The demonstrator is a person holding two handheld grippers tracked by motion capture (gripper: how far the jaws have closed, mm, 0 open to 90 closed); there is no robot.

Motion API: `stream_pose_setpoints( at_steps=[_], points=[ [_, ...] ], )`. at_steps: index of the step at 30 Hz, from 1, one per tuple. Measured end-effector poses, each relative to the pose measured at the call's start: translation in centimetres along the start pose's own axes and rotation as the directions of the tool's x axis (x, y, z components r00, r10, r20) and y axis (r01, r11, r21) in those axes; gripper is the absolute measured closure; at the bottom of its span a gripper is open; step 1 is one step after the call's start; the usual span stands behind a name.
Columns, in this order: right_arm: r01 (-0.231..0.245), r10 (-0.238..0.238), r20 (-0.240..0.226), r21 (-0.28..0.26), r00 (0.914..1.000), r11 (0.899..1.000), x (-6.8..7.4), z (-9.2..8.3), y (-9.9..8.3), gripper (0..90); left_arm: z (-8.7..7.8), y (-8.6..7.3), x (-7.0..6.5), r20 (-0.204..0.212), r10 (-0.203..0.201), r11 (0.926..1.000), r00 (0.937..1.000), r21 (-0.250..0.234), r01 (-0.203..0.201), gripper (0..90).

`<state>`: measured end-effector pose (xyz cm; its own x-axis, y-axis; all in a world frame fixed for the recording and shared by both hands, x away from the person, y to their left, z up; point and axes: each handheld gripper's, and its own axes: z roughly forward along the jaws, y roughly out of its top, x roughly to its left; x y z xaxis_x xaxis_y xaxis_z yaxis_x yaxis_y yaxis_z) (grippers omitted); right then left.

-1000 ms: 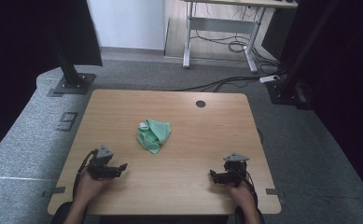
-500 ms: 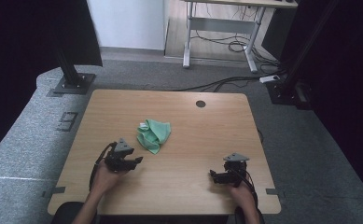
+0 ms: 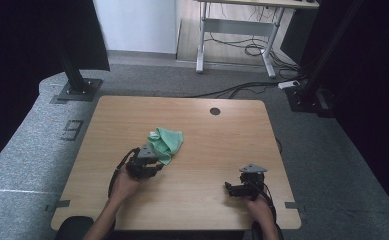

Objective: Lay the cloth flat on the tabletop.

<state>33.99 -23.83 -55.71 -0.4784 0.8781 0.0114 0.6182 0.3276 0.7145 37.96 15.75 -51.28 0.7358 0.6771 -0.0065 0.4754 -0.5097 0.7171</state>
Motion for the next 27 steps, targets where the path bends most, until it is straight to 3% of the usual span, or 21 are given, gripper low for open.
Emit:
stream_pose_setpoints(
  at_steps=[8,14,17,20,23,25,27],
  points=[
    [0.000,0.000,0.000,0.000,1.0000,1.000,0.0,0.0,0.0,0.0,1.9,1.2,-0.4,0.003,0.019,0.9996,0.9998,0.022,-0.019,69.0],
    [0.000,0.000,0.000,0.000,1.0000,1.000,0.0,0.0,0.0,0.0,3.5,1.1,-0.3,-0.031,0.032,0.9974,0.9990,0.065,-0.030,69.9],
    [0.000,0.000,0.000,0.000,1.0000,1.000,0.0,0.0,0.0,0.0,4.3,0.8,-0.1,-0.062,0.028,0.9969,0.9977,0.075,-0.023,67.4],
    [0.000,0.000,0.000,0.000,1.0000,1.000,0.0,0.0,0.0,0.0,4.4,0.7,0.1,-0.056,0.004,0.9979,0.9984,0.065,0.000,68.5],
    [0.000,0.000,0.000,0.000,1.0000,1.000,0.0,0.0,0.0,0.0,4.4,0.8,0.2,-0.067,-0.010,0.9975,0.9977,0.070,0.015,75.9],
    [-0.001,0.001,0.000,0.000,1.0000,1.000,0.0,0.0,0.0,0.0,4.4,0.7,0.3,-0.075,-0.019,0.9974,0.9970,0.068,0.024,85.8],
    [0.000,0.000,0.000,-0.001,1.0000,1.000,0.0,0.0,0.0,0.0,4.3,0.6,0.4,-0.064,-0.035,0.9972,0.9973,0.063,0.039,86.7]
  ],
)
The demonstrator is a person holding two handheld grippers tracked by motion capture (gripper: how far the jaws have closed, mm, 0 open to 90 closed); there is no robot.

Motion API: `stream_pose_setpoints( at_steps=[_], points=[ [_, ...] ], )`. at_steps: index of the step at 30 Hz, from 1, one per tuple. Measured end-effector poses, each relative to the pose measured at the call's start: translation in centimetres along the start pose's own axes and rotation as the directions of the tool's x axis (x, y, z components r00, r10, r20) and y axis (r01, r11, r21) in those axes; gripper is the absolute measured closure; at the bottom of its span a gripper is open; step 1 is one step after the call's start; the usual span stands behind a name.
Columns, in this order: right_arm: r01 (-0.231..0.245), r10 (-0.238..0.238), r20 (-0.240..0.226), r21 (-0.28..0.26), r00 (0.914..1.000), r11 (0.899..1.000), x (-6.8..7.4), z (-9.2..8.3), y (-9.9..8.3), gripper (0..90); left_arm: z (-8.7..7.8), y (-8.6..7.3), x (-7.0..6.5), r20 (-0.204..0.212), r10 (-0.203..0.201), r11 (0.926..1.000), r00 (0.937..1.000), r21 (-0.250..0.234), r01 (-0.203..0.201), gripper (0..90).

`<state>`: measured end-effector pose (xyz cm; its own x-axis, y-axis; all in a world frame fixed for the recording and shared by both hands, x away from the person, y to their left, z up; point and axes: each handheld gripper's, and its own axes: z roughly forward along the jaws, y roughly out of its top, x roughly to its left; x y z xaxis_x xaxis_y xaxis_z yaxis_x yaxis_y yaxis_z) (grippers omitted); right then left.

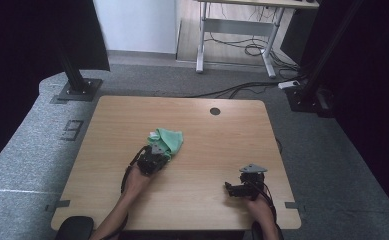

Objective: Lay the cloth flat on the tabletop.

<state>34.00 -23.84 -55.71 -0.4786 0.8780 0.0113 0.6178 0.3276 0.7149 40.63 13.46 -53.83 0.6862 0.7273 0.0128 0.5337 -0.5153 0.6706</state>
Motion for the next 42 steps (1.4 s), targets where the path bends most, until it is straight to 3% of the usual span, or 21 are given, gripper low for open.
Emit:
stream_pose_setpoints(
  at_steps=[3,9,16,23,27,29,36,42],
  points=[
    [0.000,0.000,0.000,0.000,1.0000,1.000,0.0,0.0,0.0,0.0,-0.2,-0.1,0.1,0.014,-0.008,1.0000,0.9999,0.000,0.008,87.8],
    [-0.001,0.001,0.000,0.001,1.0000,1.000,0.0,0.0,0.0,0.0,-1.8,0.8,-0.3,0.049,-0.015,0.9985,0.9987,-0.051,0.017,87.8],
    [0.000,0.000,0.000,0.000,1.0000,1.000,0.0,0.0,0.0,0.0,-5.6,2.9,0.3,0.043,-0.017,0.9901,0.9989,-0.139,0.023,87.6],
    [0.009,-0.009,-0.008,0.000,0.9999,1.000,0.0,0.0,0.0,0.0,-7.8,3.5,1.3,0.032,-0.028,0.9850,0.9991,-0.170,0.033,87.5],
    [0.019,-0.018,-0.021,0.034,0.9996,0.999,0.4,0.0,0.5,2.6,-7.7,3.2,1.8,0.034,-0.047,0.9854,0.9983,-0.162,0.051,87.4],
    [0.037,-0.034,-0.053,0.047,0.9980,0.998,1.1,0.2,1.1,7.9,-7.5,2.9,2.0,0.037,-0.050,0.9868,0.9981,-0.152,0.055,87.3],
    [0.056,-0.056,-0.177,-0.008,0.9826,0.998,3.7,1.1,4.0,20.5,-6.7,1.8,2.2,0.057,-0.058,0.9908,0.9967,-0.119,0.064,86.9],
    [0.062,-0.068,-0.223,-0.033,0.9724,0.998,4.7,1.9,5.2,29.1,-4.8,0.2,2.5,0.079,-0.074,0.9945,0.9941,-0.068,0.080,86.7]
  ],
)
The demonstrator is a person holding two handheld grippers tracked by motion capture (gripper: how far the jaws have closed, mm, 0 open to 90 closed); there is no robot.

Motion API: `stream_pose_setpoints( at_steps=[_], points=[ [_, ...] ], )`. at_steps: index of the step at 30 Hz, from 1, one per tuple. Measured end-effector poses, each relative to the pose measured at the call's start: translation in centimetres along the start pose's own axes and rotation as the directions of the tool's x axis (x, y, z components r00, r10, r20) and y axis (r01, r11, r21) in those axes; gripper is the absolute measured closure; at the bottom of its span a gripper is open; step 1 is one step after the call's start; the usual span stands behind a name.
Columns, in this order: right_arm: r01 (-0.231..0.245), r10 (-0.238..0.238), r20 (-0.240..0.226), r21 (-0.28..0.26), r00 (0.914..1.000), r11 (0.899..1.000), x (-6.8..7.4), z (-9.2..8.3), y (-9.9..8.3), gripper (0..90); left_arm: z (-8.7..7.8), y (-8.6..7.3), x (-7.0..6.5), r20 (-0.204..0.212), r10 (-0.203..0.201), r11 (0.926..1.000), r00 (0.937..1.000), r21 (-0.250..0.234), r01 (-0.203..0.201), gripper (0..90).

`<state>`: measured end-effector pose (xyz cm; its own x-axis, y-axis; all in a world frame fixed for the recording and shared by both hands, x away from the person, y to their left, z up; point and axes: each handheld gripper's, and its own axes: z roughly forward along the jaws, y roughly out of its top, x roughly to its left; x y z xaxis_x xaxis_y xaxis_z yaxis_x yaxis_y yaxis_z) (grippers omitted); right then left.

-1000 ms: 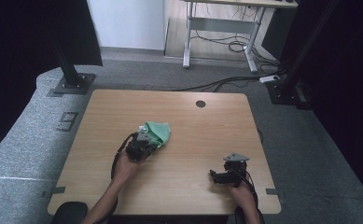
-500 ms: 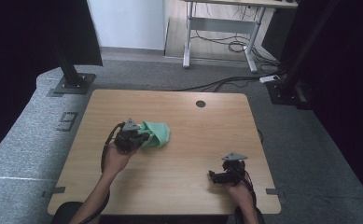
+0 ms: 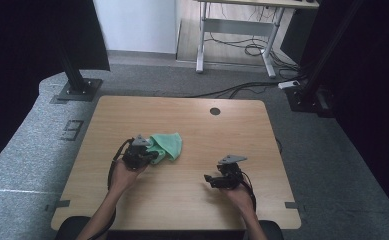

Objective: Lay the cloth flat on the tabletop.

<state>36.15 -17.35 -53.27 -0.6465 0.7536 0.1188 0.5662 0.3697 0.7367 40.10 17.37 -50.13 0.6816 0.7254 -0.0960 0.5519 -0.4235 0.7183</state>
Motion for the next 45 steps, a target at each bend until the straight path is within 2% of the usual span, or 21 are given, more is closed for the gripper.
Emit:
stream_pose_setpoints(
  at_steps=[5,8,10,14,18,22,29,32,38,39,40,41,42,44,45],
  points=[
    [0.031,-0.032,-0.029,-0.007,0.9991,0.999,0.5,0.8,1.0,35.5,1.7,-1.5,0.7,0.008,-0.033,0.9987,0.9994,0.039,0.032,86.5],
    [0.061,-0.061,-0.044,-0.007,0.9971,0.998,1.1,1.5,1.7,39.6,2.3,-2.1,1.0,0.039,-0.063,0.9973,0.9973,0.040,0.062,86.5],
    [0.065,-0.065,-0.047,-0.006,0.9968,0.998,1.2,1.7,1.8,40.4,2.4,-2.1,1.0,0.050,-0.070,0.9968,0.9963,0.044,0.067,86.5],
    [0.095,-0.095,-0.067,-0.003,0.9931,0.995,2.1,2.7,2.5,41.9,3.1,-2.3,0.2,0.074,-0.048,0.9973,0.9961,0.059,0.044,86.5],
    [0.119,-0.118,-0.068,0.008,0.9907,0.993,2.6,3.4,2.7,43.0,3.3,-2.7,-0.1,0.101,-0.063,0.9975,0.9929,0.037,0.059,86.5],
    [0.127,-0.127,-0.066,0.009,0.9898,0.992,2.7,3.7,2.9,44.5,3.2,-2.9,-0.3,0.116,-0.068,0.9974,0.9909,0.034,0.064,86.6],
    [0.145,-0.144,-0.075,0.002,0.9867,0.989,3.2,4.9,3.8,45.5,3.1,-3.3,-1.3,0.147,-0.049,0.9985,0.9878,0.030,0.046,86.6],
    [0.162,-0.162,-0.084,-0.012,0.9832,0.987,3.7,5.7,4.6,45.4,3.1,-3.4,-1.8,0.165,-0.031,0.9991,0.9858,0.034,0.026,86.5],
    [0.166,-0.166,-0.087,-0.003,0.9823,0.986,4.1,7.3,5.4,46.2,3.0,-3.5,-2.0,0.173,-0.026,0.9992,0.9845,0.033,0.021,86.3],
    [0.169,-0.168,-0.086,0.004,0.9821,0.986,4.1,7.6,5.5,47.7,3.0,-3.5,-2.0,0.175,-0.026,0.9993,0.9842,0.032,0.021,86.3],
    [0.161,-0.160,-0.088,0.011,0.9833,0.987,4.1,8.2,5.5,54.2,3.0,-3.6,-2.0,0.182,-0.025,0.9994,0.9830,0.030,0.020,86.1],
    [0.161,-0.160,-0.088,0.011,0.9833,0.987,4.1,8.2,5.5,54.2,3.0,-3.6,-2.0,0.182,-0.025,0.9994,0.9830,0.030,0.020,86.1],
    [0.158,-0.156,-0.086,0.012,0.9839,0.987,4.1,8.4,5.4,60.1,3.0,-3.7,-2.0,0.187,-0.025,0.9994,0.9820,0.030,0.020,86.1],
    [0.146,-0.145,-0.070,0.020,0.9870,0.989,4.2,8.6,5.3,79.8,2.9,-3.7,-1.9,0.196,-0.027,0.9994,0.9802,0.027,0.023,86.0],
    [0.146,-0.145,-0.070,0.020,0.9870,0.989,4.2,8.6,5.3,79.8,2.8,-3.8,-1.9,0.199,-0.030,0.9993,0.9796,0.026,0.026,86.0]
  ],
)
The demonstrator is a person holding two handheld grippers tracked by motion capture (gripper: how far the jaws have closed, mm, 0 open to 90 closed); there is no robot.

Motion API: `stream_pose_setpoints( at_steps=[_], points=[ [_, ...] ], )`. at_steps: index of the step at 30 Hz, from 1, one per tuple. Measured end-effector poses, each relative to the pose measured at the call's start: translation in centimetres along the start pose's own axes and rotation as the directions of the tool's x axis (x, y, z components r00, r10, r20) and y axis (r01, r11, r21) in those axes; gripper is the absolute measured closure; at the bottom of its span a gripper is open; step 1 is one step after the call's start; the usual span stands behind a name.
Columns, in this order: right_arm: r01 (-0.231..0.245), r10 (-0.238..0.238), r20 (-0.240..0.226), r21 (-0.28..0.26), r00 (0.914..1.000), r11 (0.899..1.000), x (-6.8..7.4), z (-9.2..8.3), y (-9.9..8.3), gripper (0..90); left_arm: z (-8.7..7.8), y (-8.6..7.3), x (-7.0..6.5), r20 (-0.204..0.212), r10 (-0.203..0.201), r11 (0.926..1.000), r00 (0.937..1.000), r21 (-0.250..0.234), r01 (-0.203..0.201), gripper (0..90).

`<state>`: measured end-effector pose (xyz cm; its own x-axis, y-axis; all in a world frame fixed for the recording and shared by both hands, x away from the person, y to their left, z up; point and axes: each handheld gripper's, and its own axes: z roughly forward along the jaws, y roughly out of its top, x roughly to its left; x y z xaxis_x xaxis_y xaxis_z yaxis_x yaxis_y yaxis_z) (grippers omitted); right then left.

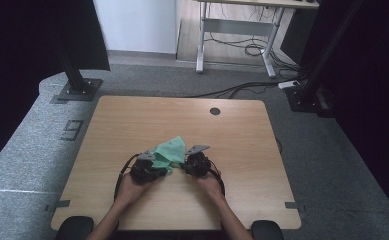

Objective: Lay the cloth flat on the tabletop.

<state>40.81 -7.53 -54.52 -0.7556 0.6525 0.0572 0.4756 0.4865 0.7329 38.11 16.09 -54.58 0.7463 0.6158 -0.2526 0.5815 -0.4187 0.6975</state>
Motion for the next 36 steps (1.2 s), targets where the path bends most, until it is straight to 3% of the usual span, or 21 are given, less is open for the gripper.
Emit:
stream_pose_setpoints(
  at_steps=[5,8,10,11,12,13,14,15,16,17,19,20,21,24,26,29,33,36],
  points=[
    [-0.024,0.025,0.016,-0.040,0.9996,0.999,-0.4,-1.9,0.2,83.2,-1.6,0.3,0.2,-0.012,-0.004,0.9990,0.9999,-0.045,0.004,86.5],
    [-0.024,0.026,0.027,-0.076,0.9993,0.997,-0.9,-4.6,1.0,83.2,-3.6,1.1,0.4,-0.002,-0.014,0.9953,0.9999,-0.096,0.014,86.8],
    [-0.013,0.019,0.049,-0.108,0.9986,0.994,-1.3,-7.1,1.9,83.2,-6.0,2.0,0.6,0.011,-0.027,0.9852,0.9996,-0.169,0.028,86.8],
    [-0.013,0.023,0.070,-0.138,0.9973,0.990,-1.7,-9.2,2.7,83.1,-8.0,2.8,0.8,0.012,-0.035,0.9731,0.9993,-0.227,0.037,86.8],
    [-0.013,0.023,0.070,-0.138,0.9973,0.990,-1.7,-9.2,2.7,83.1,-8.0,2.8,0.8,0.012,-0.035,0.9731,0.9993,-0.227,0.037,86.8],
    [-0.016,0.031,0.092,-0.164,0.9952,0.986,-2.3,-11.4,3.6,82.9,-9.3,3.5,1.0,0.010,-0.044,0.9626,0.9990,-0.267,0.045,86.8],
    [-0.016,0.031,0.092,-0.164,0.9952,0.986,-2.3,-11.4,3.6,82.9,-9.9,3.8,1.2,0.005,-0.049,0.9571,0.9988,-0.286,0.048,86.8],
    [-0.039,0.057,0.097,-0.179,0.9936,0.983,-3.2,-12.7,4.4,81.6,-10.7,4.7,1.7,-0.023,-0.070,0.9514,0.9972,-0.302,0.060,86.4],
    [-0.039,0.057,0.097,-0.179,0.9936,0.983,-3.2,-12.7,4.4,81.6,-10.7,4.7,1.7,-0.023,-0.070,0.9514,0.9972,-0.302,0.060,85.6],
    [-0.051,0.070,0.102,-0.177,0.9924,0.983,-3.6,-12.8,4.5,79.3,-10.5,5.0,2.1,-0.052,-0.081,0.9588,0.9953,-0.277,0.064,85.6],
    [-0.086,0.104,0.136,-0.137,0.9852,0.987,-5.0,-12.2,4.4,64.3,-8.9,4.7,2.8,-0.129,-0.094,0.9768,0.9872,-0.203,0.067,70.7],
    [-0.100,0.118,0.166,-0.113,0.9791,0.989,-5.7,-11.5,3.7,53.6,-8.3,4.4,2.9,-0.153,-0.089,0.9820,0.9842,-0.178,0.061,58.6],
    [-0.112,0.129,0.178,-0.103,0.9755,0.988,-6.0,-11.0,3.2,49.3,-7.5,3.7,2.9,-0.165,-0.084,0.9867,0.9827,-0.151,0.059,53.2],
    [-0.154,0.169,0.191,-0.090,0.9669,0.984,-6.9,-10.1,0.5,38.4,-6.0,1.9,3.1,-0.182,-0.091,0.9910,0.9791,-0.114,0.071,37.0],
    [-0.158,0.172,0.206,-0.079,0.9633,0.984,-7.1,-10.1,-0.4,37.2,-5.6,1.5,3.1,-0.195,-0.091,0.9925,0.9766,-0.098,0.073,33.0],
    [-0.149,0.161,0.211,-0.070,0.9641,0.986,-7.1,-10.5,-1.1,40.3,-5.0,2.0,2.6,-0.213,-0.062,0.9934,0.9750,-0.108,0.040,27.9],
    [-0.145,0.151,0.161,-0.045,0.9754,0.988,-6.9,-10.5,-1.8,53.2,-3.1,3.3,2.3,-0.230,-0.034,0.9945,0.9725,-0.104,0.010,20.9],
    [-0.155,0.158,0.141,-0.032,0.9774,0.987,-6.8,-10.2,-2.2,57.7,-2.0,3.5,2.4,-0.233,-0.034,0.9955,0.9720,-0.093,0.013,19.9]
  ],
)
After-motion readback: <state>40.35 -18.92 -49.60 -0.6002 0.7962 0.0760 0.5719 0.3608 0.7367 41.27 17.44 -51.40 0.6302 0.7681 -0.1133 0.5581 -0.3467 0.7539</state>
